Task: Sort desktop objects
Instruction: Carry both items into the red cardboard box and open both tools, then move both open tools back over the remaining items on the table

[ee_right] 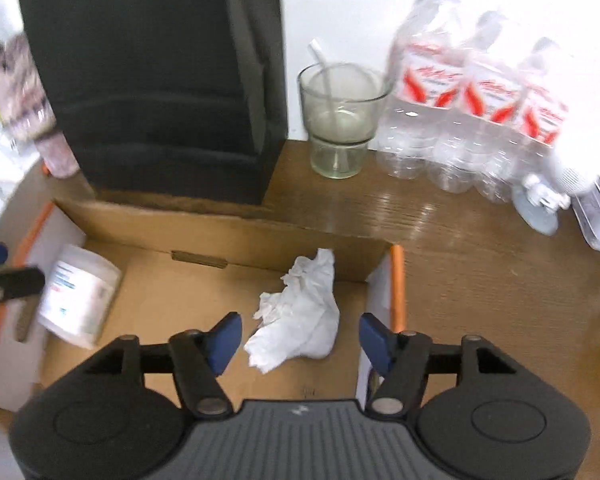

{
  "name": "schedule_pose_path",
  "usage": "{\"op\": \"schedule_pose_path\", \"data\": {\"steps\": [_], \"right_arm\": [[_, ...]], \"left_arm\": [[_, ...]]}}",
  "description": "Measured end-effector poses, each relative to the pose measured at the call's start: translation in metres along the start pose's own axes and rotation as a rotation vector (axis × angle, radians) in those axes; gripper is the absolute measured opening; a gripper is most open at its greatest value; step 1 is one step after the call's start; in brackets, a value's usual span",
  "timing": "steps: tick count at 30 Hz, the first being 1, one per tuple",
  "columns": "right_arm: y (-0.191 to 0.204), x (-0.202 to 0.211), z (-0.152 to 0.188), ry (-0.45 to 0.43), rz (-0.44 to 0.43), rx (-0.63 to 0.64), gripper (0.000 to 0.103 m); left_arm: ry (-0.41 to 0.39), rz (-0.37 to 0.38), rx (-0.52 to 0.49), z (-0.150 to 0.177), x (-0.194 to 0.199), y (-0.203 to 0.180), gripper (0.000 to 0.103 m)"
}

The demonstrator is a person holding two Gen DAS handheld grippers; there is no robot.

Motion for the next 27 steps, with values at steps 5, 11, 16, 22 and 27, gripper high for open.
{"op": "schedule_pose_path", "data": {"steps": [5,11,16,22,27], "right_arm": [[-0.002,0.066,-0.001,-0.036,-0.043,-0.078,0.089],[0.015,0.102,0.035,-0.104,-0.071,-0.041,0.103],[0.021,0.104,0.065,-0.146,-0.073,-0.029,0.103],[0.017,0.133,0.118,-0.440,-0.205,-0.064,0.103],[0.018,0.140,0.166,-0.631,-0.192,-0.019,0.103]], "left_arm": [[-0.077,-0.069,-0.010,-0.006,0.063,-0.007,0.103],[-0.158,-0.122,-0.007,0.025,0.105,-0.012,0.103],[-0.205,-0.163,-0.008,0.060,0.120,-0.018,0.103],[-0.459,-0.179,-0.039,0.107,0.151,-0.033,0.103],[-0.595,-0.192,-0.092,0.144,0.162,-0.054,0.103]]}}
Point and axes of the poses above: each gripper's, at about its wrist camera, not at the fingertips, and x roughly against the way its jaws point, y to its left, z to its underside, the point moved 5 cm from there along -x, roughly the way its jaws point, and after that the axes turned 8 degrees about -x, right-handed, at the moved point
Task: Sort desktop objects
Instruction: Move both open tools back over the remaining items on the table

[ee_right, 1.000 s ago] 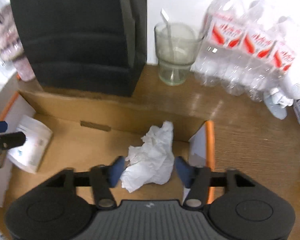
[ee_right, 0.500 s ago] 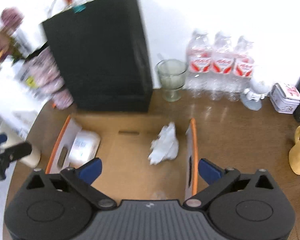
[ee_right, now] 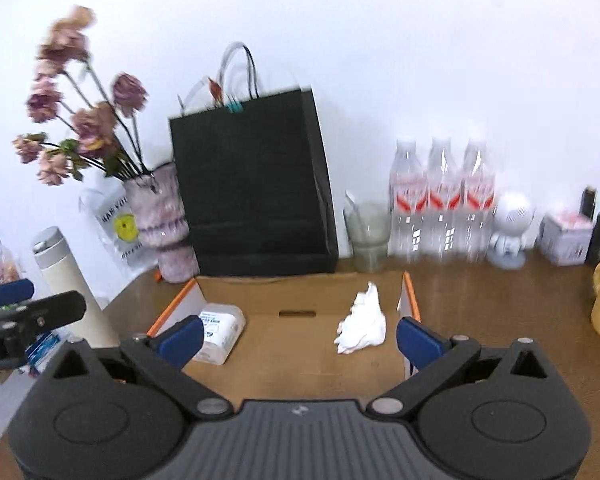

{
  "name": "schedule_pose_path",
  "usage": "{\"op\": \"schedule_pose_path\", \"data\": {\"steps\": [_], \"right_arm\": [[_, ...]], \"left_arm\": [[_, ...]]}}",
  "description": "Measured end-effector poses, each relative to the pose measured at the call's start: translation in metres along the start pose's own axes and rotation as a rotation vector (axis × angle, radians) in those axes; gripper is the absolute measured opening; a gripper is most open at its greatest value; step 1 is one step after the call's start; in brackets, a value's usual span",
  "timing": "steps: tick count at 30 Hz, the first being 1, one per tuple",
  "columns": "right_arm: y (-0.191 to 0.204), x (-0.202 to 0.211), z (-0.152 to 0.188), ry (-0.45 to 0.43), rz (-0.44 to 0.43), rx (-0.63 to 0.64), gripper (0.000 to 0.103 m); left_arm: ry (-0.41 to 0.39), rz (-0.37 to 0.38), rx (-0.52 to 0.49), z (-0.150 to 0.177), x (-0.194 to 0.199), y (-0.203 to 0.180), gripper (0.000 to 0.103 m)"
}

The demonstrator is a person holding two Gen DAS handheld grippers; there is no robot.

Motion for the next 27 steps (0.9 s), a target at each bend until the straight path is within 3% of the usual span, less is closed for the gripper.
{"op": "schedule_pose_path", "data": {"steps": [6,11,14,20,23,27], "right_arm": [[0.012,0.031,0.028,-0.083,0.025,0.066,0.103],[0.020,0.055,0.061,-0.076,0.037,0.102,0.103],[0.020,0.067,0.090,-0.026,0.034,0.117,0.103],[0.006,0.092,0.156,0.071,0.013,0.026,0.103],[-0.001,0.113,0.185,0.092,0.006,0.005,0.103],[-0.002,0.133,0.211,0.114,0.017,0.074,0.103]], "left_arm": [[-0.046,0.001,0.021,0.030,0.023,-0.011,0.103],[-0.038,0.004,0.065,0.064,0.050,-0.011,0.103],[-0.005,0.006,0.087,0.092,0.065,-0.014,0.103],[0.073,0.007,0.079,0.158,0.100,-0.028,0.103],[0.103,0.043,0.075,0.183,0.117,-0.035,0.103],[0.145,0.033,0.090,0.205,0.129,-0.039,0.103]]}}
Point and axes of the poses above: each gripper's, at about its wrist camera, not at the fingertips, and x roughly against the way its jaws point, y to its left, z to its underside, the point moved 5 cm from there along -x, roughly the way its jaws point, and after that the axes turned 8 degrees about -x, right-handed, at the moved point
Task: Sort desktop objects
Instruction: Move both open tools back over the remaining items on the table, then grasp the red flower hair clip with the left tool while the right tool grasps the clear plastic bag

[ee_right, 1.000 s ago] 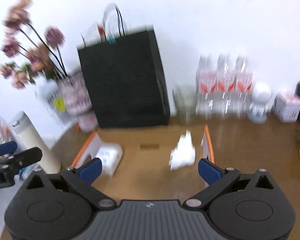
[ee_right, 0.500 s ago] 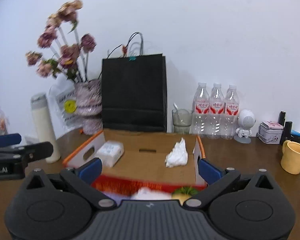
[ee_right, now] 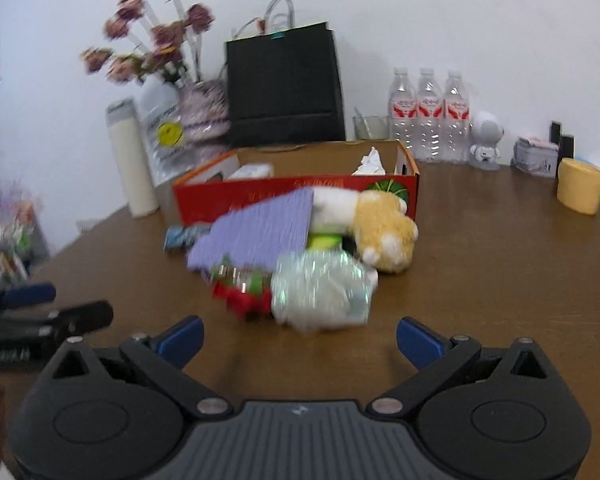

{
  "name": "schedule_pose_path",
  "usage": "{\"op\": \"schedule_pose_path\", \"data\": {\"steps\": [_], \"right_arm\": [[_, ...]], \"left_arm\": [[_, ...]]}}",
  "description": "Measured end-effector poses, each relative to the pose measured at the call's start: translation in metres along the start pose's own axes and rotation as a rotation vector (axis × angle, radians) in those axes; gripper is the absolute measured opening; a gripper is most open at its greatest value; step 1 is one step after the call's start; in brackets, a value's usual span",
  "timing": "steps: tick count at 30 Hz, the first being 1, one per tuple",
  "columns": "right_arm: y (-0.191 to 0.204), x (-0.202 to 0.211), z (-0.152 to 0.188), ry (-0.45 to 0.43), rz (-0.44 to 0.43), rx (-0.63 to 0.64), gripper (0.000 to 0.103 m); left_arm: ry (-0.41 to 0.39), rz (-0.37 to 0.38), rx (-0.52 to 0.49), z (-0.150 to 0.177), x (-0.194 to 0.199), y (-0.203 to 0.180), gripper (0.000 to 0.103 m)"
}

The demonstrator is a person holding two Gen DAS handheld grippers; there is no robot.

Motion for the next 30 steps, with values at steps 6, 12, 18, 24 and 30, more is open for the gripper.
{"op": "schedule_pose_path", "data": {"steps": [6,12,18,24,30], "right_arm": [[-0.001,-0.002,0.002,0.022,-0.018,-0.025,0.098],[-0.008,-0.013,-0.016,0.026,-0.049,-0.047,0.072],[-0.014,-0.037,-0.038,0.010,-0.096,-0.097,0.072],[-0.017,-0.070,-0.044,0.084,-0.114,-0.051,0.038],[-0.033,-0.053,-0.049,0.069,-0.115,-0.027,0.038]], "left_arm": [[0.036,0.029,0.003,0.007,-0.005,-0.004,0.103],[0.034,0.126,-0.027,-0.001,-0.014,-0.017,0.103],[0.060,0.228,-0.050,-0.012,-0.040,-0.043,0.103],[0.052,0.228,-0.223,-0.029,-0.069,-0.071,0.103],[0.020,0.298,-0.301,-0.045,-0.092,-0.086,0.097]]}}
Point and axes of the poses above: each gripper's, at about its wrist camera, not at the fingertips, and x roughly against the way its jaws point, y to its left, z to its underside, the point moved 5 cm from there along -x, roughly the way its jaws point, and after that the axes turned 8 degrees about -x, right-handed, at the moved point
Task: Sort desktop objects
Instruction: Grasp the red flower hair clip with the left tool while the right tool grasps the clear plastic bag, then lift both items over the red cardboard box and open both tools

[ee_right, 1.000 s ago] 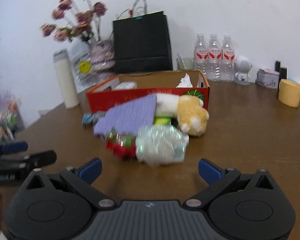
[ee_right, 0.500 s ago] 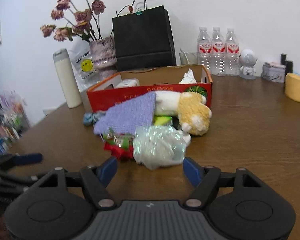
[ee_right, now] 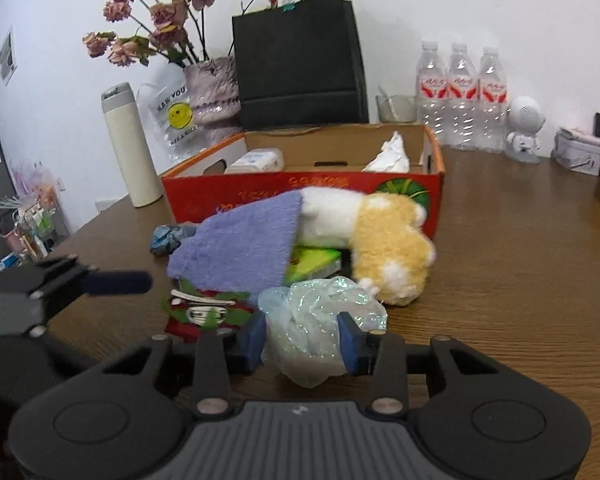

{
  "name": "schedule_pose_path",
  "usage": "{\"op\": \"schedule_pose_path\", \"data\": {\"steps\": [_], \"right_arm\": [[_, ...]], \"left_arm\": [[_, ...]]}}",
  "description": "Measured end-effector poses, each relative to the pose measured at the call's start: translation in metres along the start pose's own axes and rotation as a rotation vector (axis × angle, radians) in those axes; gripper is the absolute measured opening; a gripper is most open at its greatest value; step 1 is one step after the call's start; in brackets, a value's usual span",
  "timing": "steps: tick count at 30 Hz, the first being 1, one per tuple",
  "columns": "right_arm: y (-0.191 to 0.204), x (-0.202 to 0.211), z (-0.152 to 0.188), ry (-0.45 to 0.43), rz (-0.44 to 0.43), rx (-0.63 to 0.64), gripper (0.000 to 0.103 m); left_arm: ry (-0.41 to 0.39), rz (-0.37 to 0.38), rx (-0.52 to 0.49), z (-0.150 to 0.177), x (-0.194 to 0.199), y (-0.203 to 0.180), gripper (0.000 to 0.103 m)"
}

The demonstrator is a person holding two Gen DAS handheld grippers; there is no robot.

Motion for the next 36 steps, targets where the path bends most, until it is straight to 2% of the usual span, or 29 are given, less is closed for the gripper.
{"op": "schedule_pose_path", "data": {"steps": [2,3,5,6,7,10,13,16,19,22,25,29,32,36], "right_arm": [[-0.009,0.010,-0.001,-0.015,-0.006,-0.028,0.038],[-0.014,0.013,0.000,-0.017,-0.003,-0.040,0.039],[-0.021,0.015,0.002,-0.016,0.009,-0.056,0.039],[-0.024,0.015,0.003,-0.012,0.013,-0.062,0.040],[-0.027,0.013,0.005,-0.006,0.017,-0.068,0.040],[-0.028,0.010,0.009,0.002,0.011,-0.073,0.040],[-0.021,0.009,0.009,0.005,-0.010,-0.048,0.040],[-0.009,0.010,0.012,0.009,-0.042,-0.012,0.040],[0.006,0.014,0.015,0.003,-0.092,0.024,0.040],[0.020,0.022,0.016,-0.036,-0.107,0.067,0.040],[0.029,0.031,0.012,-0.078,-0.115,0.058,0.042],[0.041,0.048,0.011,-0.156,-0.072,0.094,0.041],[0.047,0.062,0.011,-0.215,-0.026,0.108,0.040],[0.050,0.074,0.013,-0.248,0.007,0.084,0.040]], "left_arm": [[0.005,0.035,-0.038,-0.004,-0.006,-0.003,0.094],[0.008,0.037,-0.061,-0.005,-0.009,-0.004,0.089],[0.017,0.025,-0.091,-0.006,-0.015,-0.005,0.075],[0.036,0.024,-0.092,-0.005,-0.018,-0.005,0.062],[0.069,0.032,-0.079,-0.004,-0.023,-0.004,0.055],[0.121,0.075,0.005,0.000,-0.027,0.002,0.050],[0.111,0.063,0.071,0.006,-0.017,0.007,0.047],[0.067,0.032,0.111,0.011,0.001,0.012,0.046],[0.034,-0.030,0.131,0.019,0.019,0.018,0.046],[0.014,-0.095,0.169,0.020,0.037,0.029,0.046],[-0.028,-0.148,0.221,0.014,0.053,0.039,0.046],[-0.108,-0.201,0.212,0.005,0.073,0.035,0.046],[-0.132,-0.208,0.272,0.008,0.082,0.032,0.047],[-0.147,-0.223,0.350,0.020,0.094,0.028,0.047]]}}
Point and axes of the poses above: each gripper's, at about its wrist camera, not at the fingertips, and x roughly against the way its jaws point, y to its left, z to its underside, the point moved 5 cm from there along -x, roughly the way its jaws point, and after that the axes turned 8 degrees about -x, right-handed, at the moved point
